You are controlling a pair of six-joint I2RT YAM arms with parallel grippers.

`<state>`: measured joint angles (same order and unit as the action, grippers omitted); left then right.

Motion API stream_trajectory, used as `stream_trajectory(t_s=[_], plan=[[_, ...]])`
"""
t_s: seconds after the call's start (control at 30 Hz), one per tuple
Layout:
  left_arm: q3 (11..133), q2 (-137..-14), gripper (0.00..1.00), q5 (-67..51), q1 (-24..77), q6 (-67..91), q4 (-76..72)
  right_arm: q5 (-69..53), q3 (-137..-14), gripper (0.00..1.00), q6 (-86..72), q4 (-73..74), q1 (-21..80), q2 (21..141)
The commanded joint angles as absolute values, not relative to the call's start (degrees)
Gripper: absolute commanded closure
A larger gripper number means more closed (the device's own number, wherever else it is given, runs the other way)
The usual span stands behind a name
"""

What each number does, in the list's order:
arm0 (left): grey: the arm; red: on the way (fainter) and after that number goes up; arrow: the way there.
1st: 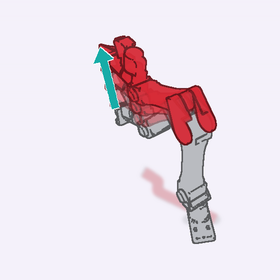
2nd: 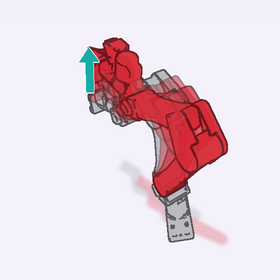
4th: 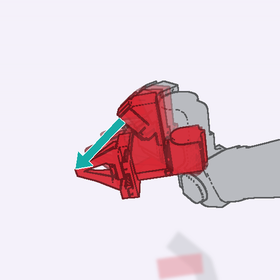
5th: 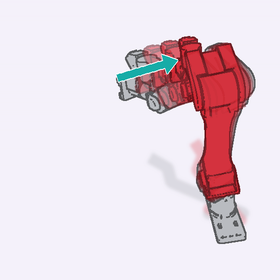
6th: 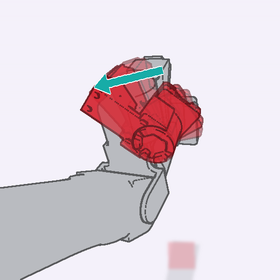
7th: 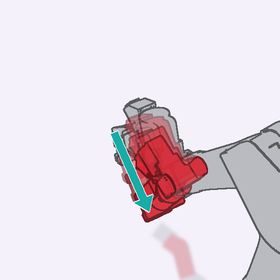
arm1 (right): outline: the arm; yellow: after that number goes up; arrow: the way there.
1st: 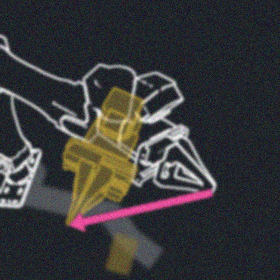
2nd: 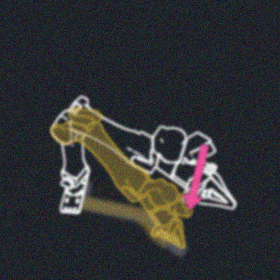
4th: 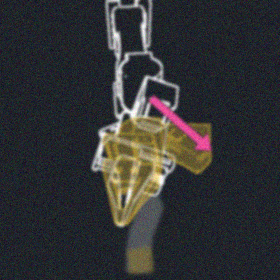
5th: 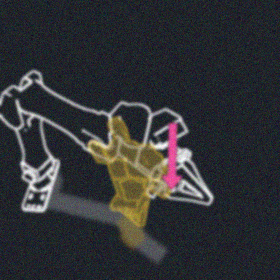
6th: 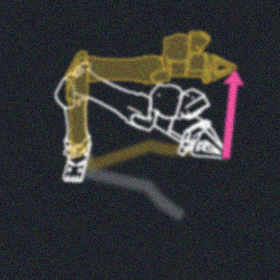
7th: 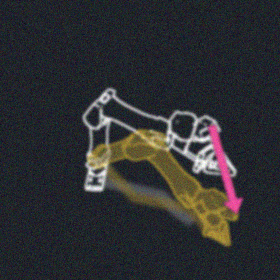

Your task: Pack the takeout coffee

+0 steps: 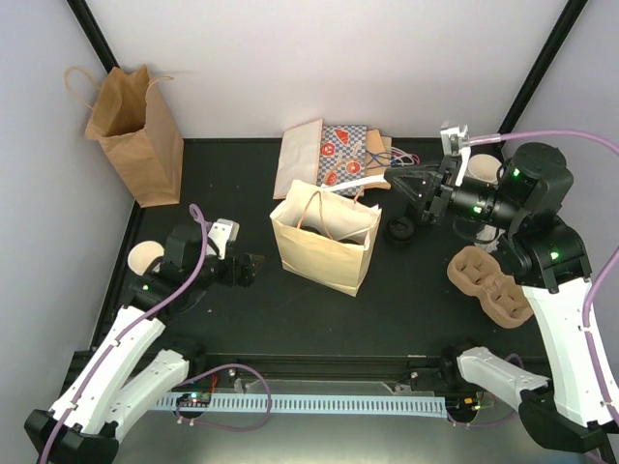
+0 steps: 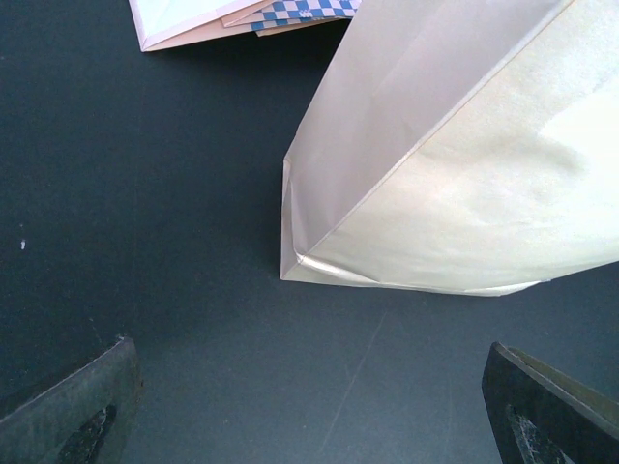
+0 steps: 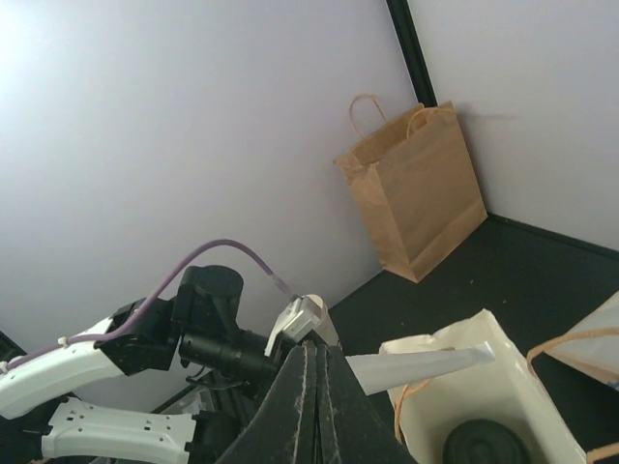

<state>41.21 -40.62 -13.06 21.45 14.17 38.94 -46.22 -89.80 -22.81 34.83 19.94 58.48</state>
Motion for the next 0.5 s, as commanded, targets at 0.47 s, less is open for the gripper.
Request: stream_trajectory(t_s=[0.47], plan=[[41.75,-41.56,0.01,-12.66,21.27,14.55,37.95,-45.15,-80.98,0.99,-20.09,35.76,21.19,53.54]])
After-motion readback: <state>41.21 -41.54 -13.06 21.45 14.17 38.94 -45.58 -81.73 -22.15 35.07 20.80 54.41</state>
